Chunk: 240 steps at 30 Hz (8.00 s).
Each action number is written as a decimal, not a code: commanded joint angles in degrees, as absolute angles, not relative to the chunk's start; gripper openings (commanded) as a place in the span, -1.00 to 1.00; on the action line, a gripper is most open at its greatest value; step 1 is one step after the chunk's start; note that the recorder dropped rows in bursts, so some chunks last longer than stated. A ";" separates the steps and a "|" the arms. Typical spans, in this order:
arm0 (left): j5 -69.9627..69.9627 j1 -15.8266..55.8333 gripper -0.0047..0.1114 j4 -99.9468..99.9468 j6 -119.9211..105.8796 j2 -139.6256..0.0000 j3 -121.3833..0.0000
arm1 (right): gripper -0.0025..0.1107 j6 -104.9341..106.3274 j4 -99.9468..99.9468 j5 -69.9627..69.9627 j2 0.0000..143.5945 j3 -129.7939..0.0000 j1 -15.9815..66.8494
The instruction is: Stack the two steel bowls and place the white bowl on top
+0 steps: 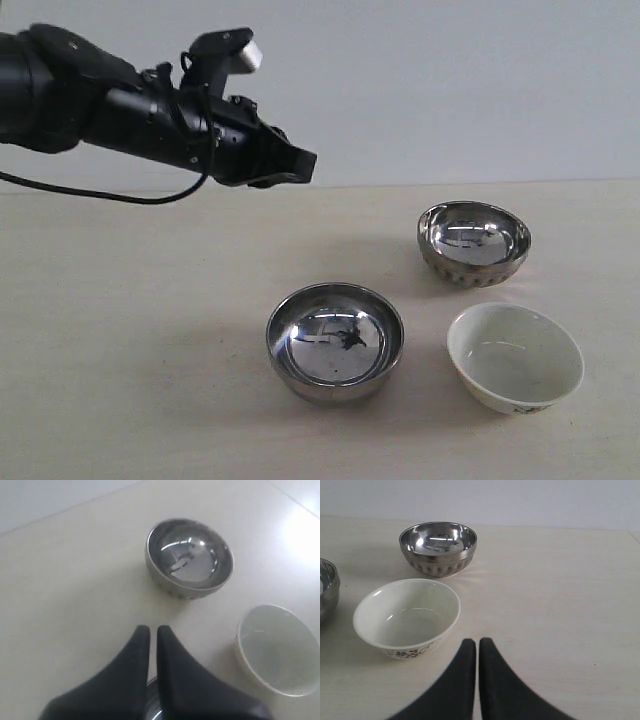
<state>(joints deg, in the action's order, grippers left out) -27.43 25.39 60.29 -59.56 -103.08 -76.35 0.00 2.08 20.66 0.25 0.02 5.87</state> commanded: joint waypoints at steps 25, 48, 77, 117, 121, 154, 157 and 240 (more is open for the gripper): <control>-5.93 25.19 -0.85 80.57 -72.84 -36.03 -25.54 | -0.96 0.38 2.12 20.46 0.00 0.00 5.70; 1.11 24.59 -0.85 44.20 -43.79 -20.50 -19.73 | -0.96 0.38 2.12 20.46 0.00 0.00 5.70; 0.00 -2.14 -0.85 -6.98 15.59 0.00 -1.88 | -0.96 0.38 2.12 20.46 0.00 0.00 5.70; -16.54 -2.22 -0.85 -1.04 0.47 0.00 0.00 | -0.96 0.38 2.12 20.46 0.00 0.00 5.70; -16.39 -2.22 -0.85 -1.04 0.47 0.00 0.00 | -0.96 0.38 2.12 20.46 0.00 0.00 5.70; -16.38 -2.22 -0.85 -1.04 0.47 0.00 0.00 | -0.96 5.32 11.31 16.95 0.00 0.00 5.70; -16.28 -2.22 -0.85 -1.04 0.47 0.00 0.00 | -0.96 5.32 11.31 15.84 0.00 0.00 5.70; -16.28 -2.22 -0.85 -1.04 0.47 0.00 0.00 | 0.23 -13.34 6.11 12.91 104.63 -66.88 5.83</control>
<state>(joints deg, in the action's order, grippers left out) -16.49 -2.07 -1.47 0.00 -0.15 -0.21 -13.53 6.07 13.73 101.14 -64.23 5.87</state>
